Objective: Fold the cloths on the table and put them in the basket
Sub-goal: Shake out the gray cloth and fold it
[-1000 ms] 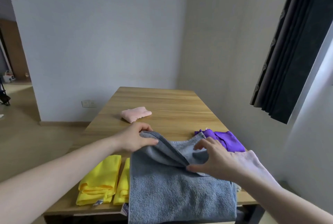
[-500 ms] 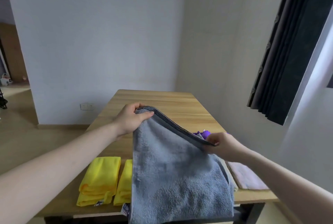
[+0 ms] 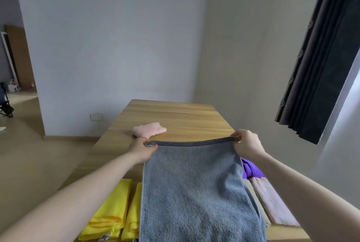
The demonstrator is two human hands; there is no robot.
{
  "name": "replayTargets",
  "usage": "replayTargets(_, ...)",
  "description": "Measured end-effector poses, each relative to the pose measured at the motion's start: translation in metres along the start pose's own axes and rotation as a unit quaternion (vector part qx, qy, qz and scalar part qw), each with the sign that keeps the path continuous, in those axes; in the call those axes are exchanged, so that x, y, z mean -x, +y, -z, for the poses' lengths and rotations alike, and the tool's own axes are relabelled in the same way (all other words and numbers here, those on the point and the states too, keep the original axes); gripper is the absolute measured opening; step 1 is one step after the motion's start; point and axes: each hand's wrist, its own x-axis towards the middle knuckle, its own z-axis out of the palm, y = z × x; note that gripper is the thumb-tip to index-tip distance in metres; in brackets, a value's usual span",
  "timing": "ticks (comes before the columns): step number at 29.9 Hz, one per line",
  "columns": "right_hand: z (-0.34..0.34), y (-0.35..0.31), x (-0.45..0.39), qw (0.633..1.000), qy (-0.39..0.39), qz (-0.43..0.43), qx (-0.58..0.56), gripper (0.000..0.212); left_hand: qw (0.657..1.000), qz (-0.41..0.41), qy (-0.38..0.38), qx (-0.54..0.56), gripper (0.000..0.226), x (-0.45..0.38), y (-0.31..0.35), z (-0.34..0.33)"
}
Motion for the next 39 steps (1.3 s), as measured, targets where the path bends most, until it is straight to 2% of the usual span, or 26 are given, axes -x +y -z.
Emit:
replayTargets(2, -0.015, 0.001, -0.013, 1.000, 0.007, -0.014, 0.001, 0.030, 1.000, 0.015, 0.002, -0.020, 0.030, -0.009, -0.004, -0.008)
replayTargets(8, -0.053, 0.016, -0.036, 0.999, -0.005, -0.040, 0.028, 0.030, 0.995, 0.063, -0.009, -0.081, 0.048, -0.033, -0.023, -0.035)
replayTargets(13, -0.074, 0.031, -0.043, 0.995, -0.035, -0.048, 0.075, 0.029, 0.986, 0.070, -0.029, -0.147, 0.043, -0.044, -0.033, -0.047)
replayTargets(16, -0.086, 0.040, -0.044, 0.992, -0.059, -0.048, 0.105, 0.030, 0.984, 0.061, -0.039, -0.164, 0.026, -0.049, -0.040, -0.055)
replayTargets(18, -0.089, 0.042, -0.042, 0.989, -0.075, -0.043, 0.120, 0.025, 0.982, 0.047, -0.046, -0.180, 0.015, -0.050, -0.040, -0.055)
replayTargets(22, -0.098, 0.048, -0.042, 0.988, -0.086, -0.044, 0.123, 0.014, 0.975, 0.025, -0.072, -0.207, 0.014, -0.050, -0.039, -0.059)
replayTargets(25, -0.102, 0.048, -0.044, 0.990, -0.089, -0.051, 0.099, 0.022, 0.975, 0.025, -0.097, -0.199, 0.013, -0.053, -0.039, -0.060)
replayTargets(29, -0.101, 0.049, -0.046, 0.990, -0.100, -0.060, 0.073, 0.033, 0.968, 0.027, -0.128, -0.213, 0.032, -0.056, -0.039, -0.056)
replayTargets(32, -0.100, 0.049, -0.049, 0.990, -0.111, -0.042, 0.082, 0.040, 0.966, 0.021, -0.135, -0.219, 0.037, -0.058, -0.041, -0.055)
replayTargets(36, -0.094, 0.040, -0.049, 0.984, -0.136, -0.013, 0.115, 0.015, 0.964, -0.017, -0.110, -0.241, 0.032, -0.059, -0.041, -0.051)
replayTargets(39, -0.086, 0.032, -0.047, 0.985, -0.130, -0.018, 0.116, 0.013, 0.967, -0.037, -0.077, -0.242, 0.023, -0.058, -0.037, -0.045)
